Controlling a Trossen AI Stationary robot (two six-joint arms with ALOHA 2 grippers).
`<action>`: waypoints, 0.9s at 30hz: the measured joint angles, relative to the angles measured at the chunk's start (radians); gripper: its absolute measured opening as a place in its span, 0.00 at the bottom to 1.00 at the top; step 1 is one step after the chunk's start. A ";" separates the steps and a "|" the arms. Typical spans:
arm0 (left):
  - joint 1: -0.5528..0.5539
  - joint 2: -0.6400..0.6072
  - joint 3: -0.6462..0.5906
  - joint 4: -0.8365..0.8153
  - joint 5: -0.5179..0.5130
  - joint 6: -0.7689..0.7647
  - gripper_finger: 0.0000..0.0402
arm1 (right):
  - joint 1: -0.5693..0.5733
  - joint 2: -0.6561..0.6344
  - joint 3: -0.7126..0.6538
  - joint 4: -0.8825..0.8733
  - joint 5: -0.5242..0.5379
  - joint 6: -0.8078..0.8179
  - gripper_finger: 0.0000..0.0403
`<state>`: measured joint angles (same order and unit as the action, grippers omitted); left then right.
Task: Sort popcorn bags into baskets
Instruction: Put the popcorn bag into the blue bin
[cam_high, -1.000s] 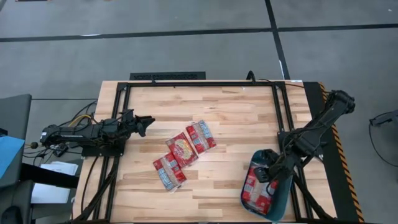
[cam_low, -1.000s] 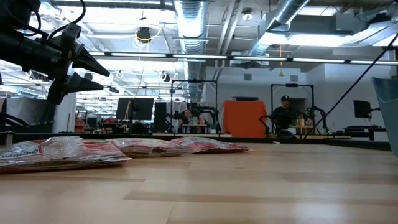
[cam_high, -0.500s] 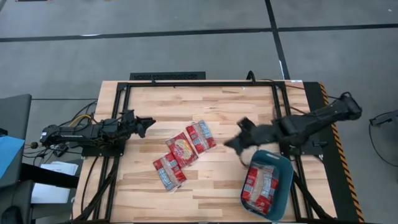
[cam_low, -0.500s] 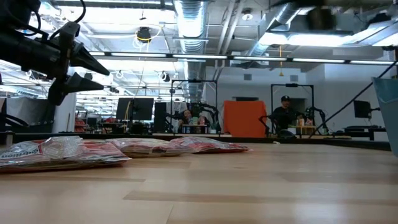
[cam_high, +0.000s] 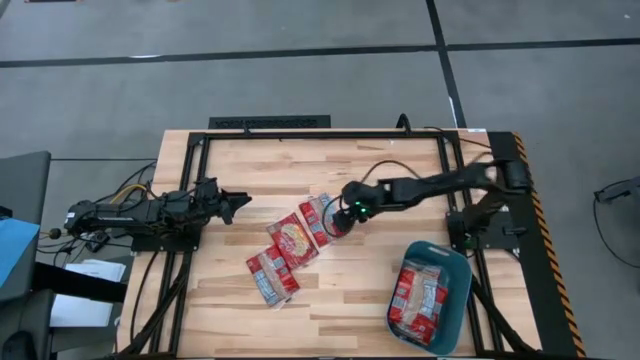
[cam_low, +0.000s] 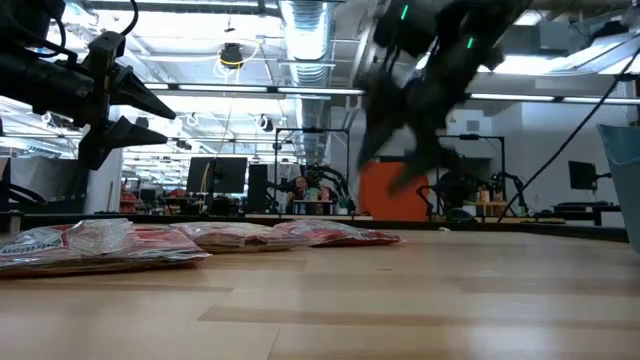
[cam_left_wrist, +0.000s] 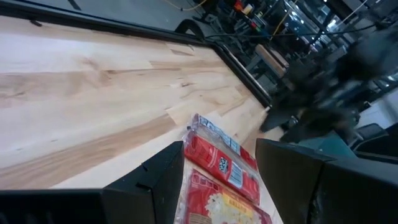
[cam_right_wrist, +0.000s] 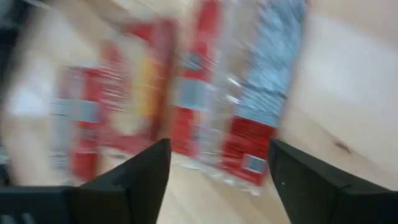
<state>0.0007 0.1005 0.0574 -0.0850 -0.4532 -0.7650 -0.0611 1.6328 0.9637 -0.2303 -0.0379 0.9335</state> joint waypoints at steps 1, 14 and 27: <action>0.000 0.000 0.000 0.000 -0.002 0.000 0.47 | -0.010 0.036 -0.001 -0.002 -0.017 0.012 0.76; 0.000 0.010 0.000 0.000 -0.007 0.023 0.47 | 0.003 0.235 0.035 0.156 -0.115 0.088 0.82; 0.001 0.024 0.000 0.000 -0.014 0.021 0.47 | 0.005 0.259 0.043 0.095 -0.060 0.114 0.17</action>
<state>0.0017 0.1249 0.0574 -0.0849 -0.4675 -0.7444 -0.0557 1.8915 1.0063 -0.1352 -0.0981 1.0475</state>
